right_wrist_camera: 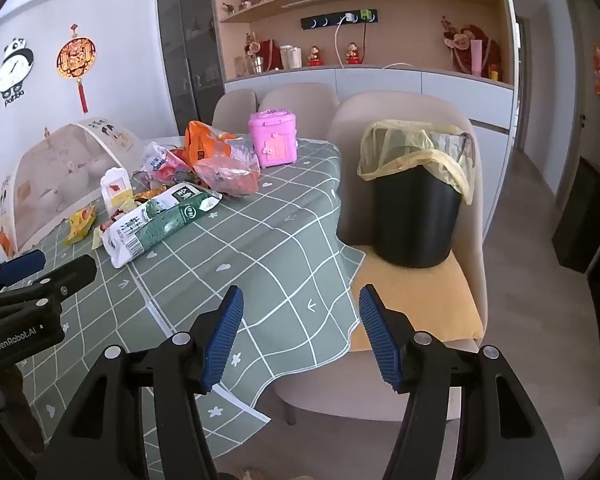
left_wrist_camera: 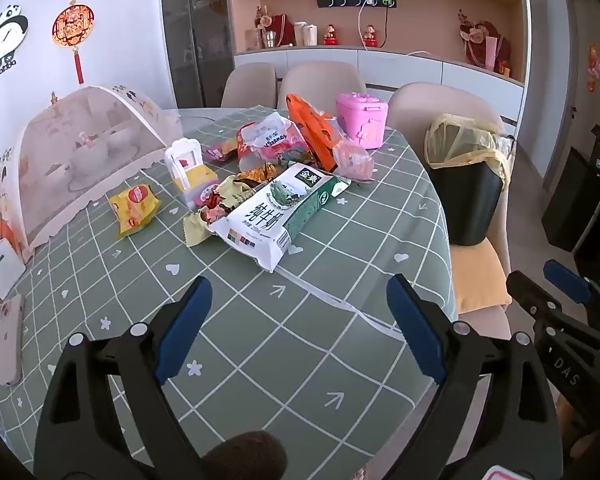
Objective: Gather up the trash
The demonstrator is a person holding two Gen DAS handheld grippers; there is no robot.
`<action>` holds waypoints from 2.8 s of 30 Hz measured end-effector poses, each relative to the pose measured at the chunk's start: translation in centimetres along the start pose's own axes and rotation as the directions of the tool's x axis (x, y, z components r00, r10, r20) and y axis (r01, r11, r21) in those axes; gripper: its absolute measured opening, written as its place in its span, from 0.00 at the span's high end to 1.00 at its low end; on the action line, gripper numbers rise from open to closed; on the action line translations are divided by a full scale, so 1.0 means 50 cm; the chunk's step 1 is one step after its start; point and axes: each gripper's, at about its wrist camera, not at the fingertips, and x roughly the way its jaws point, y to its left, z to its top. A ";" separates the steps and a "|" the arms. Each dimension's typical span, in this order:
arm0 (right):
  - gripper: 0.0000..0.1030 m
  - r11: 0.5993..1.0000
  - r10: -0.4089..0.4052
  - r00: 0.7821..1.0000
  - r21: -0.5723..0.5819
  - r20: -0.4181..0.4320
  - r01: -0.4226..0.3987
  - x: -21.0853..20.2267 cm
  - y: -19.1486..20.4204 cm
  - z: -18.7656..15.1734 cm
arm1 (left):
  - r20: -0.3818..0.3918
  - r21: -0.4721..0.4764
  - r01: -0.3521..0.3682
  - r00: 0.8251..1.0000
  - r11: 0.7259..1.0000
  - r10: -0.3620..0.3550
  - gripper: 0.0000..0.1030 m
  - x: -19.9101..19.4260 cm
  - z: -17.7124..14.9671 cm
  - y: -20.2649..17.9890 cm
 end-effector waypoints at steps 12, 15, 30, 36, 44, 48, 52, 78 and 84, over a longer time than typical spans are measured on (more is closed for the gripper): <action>0.44 1.000 -0.029 0.999 -0.002 -0.025 0.029 0.010 0.003 -0.011 | -0.012 0.004 0.009 1.000 1.000 -0.009 0.17 0.004 -0.004 -0.003; 0.44 1.000 -0.029 0.999 -0.004 -0.027 0.029 0.010 0.004 -0.011 | -0.009 0.003 0.011 1.000 1.000 -0.011 0.17 0.002 -0.001 -0.001; 0.44 0.999 -0.047 0.999 0.006 -0.023 0.047 0.009 -0.005 -0.010 | -0.012 0.014 0.036 0.999 0.999 -0.036 0.17 0.006 0.001 -0.013; 0.44 0.999 -0.049 0.999 0.005 -0.023 0.049 0.009 -0.005 -0.010 | -0.012 0.017 0.038 0.999 0.999 -0.038 0.17 0.008 0.001 -0.014; 0.44 0.999 -0.049 0.999 0.008 -0.023 0.050 0.007 -0.007 -0.009 | -0.012 0.016 0.038 0.999 0.999 -0.038 0.17 0.008 0.002 -0.015; 0.44 0.999 -0.049 0.999 0.007 -0.022 0.049 0.007 -0.006 -0.010 | -0.010 0.016 0.038 0.999 0.999 -0.037 0.17 0.009 0.002 -0.016; 0.44 0.999 -0.049 0.999 0.010 -0.020 0.049 0.006 -0.008 -0.009 | -0.011 0.016 0.038 0.999 0.999 -0.038 0.17 0.009 0.002 -0.015; 0.44 0.999 -0.051 0.999 0.012 -0.017 0.051 0.003 -0.013 -0.007 | -0.011 0.015 0.038 0.999 0.999 -0.038 0.17 0.009 0.002 -0.015; 0.44 0.999 -0.052 0.999 0.012 -0.013 0.052 0.001 -0.017 -0.005 | -0.010 0.015 0.038 0.999 0.999 -0.037 0.17 0.009 0.001 -0.015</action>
